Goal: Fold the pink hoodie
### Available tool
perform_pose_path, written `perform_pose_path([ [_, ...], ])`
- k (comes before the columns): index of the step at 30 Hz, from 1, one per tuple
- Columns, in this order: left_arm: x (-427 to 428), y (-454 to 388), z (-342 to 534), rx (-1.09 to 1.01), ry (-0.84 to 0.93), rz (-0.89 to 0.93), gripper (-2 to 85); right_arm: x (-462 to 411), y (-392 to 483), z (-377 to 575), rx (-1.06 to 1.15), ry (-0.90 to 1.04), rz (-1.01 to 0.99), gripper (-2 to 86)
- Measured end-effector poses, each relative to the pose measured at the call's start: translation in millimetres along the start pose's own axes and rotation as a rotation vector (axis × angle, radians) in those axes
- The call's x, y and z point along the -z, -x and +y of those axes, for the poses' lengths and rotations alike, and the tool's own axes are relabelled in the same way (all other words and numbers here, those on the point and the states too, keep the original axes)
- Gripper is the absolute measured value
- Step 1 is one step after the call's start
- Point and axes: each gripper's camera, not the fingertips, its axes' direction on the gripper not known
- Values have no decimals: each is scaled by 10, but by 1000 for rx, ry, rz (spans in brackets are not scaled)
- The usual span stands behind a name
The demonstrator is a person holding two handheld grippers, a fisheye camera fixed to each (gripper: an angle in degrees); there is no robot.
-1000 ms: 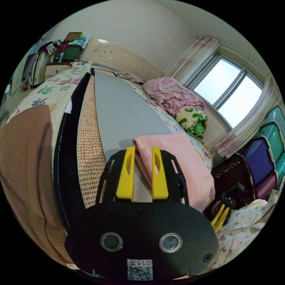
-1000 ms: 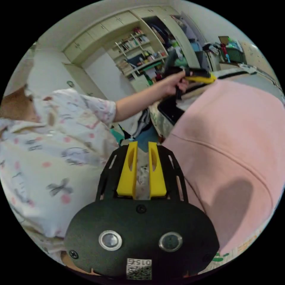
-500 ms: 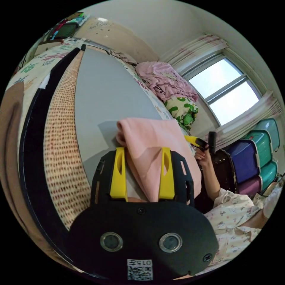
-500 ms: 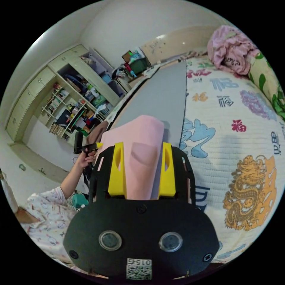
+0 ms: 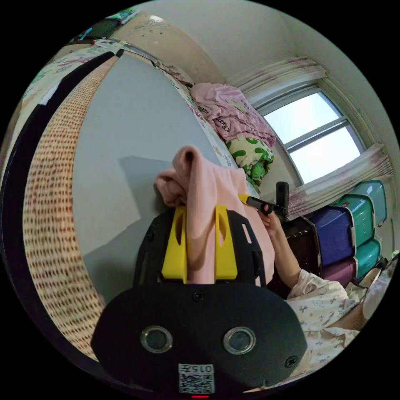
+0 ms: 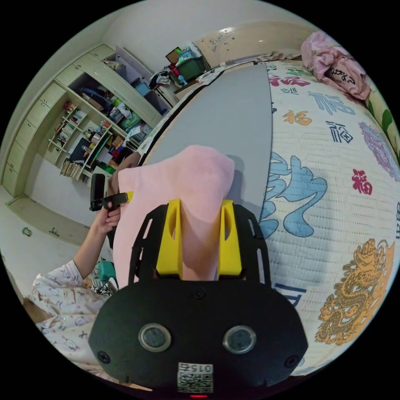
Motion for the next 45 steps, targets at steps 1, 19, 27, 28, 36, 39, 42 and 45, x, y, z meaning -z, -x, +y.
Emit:
perform_pose_path([
  [1,110,-249,122,-36,-22,-66,101,-40,-5,90,17,1,5,133],
  [19,2772,-2068,3378,-198,-420,-89,83,-33,8,2181,557,-194,-198,106],
  [27,5162,-3309,5785,-207,-833,-301,77,-418,688,2428,829,-186,-676,100],
  [28,5470,-3502,6120,-198,-883,-359,76,-569,892,2381,892,-166,-723,99],
  [36,7400,-3543,7819,204,-1169,-873,80,-2565,3459,1765,1047,186,-660,115],
  [39,7820,-2973,8344,649,-1213,-1300,105,-2907,3633,1620,968,110,-501,108],
  [42,7838,-2577,8514,706,-1143,-1350,111,-3074,3160,1582,974,31,-465,114],
  [45,7626,-1944,8154,582,-992,-1200,107,-3531,2664,1544,933,114,-274,131],
])
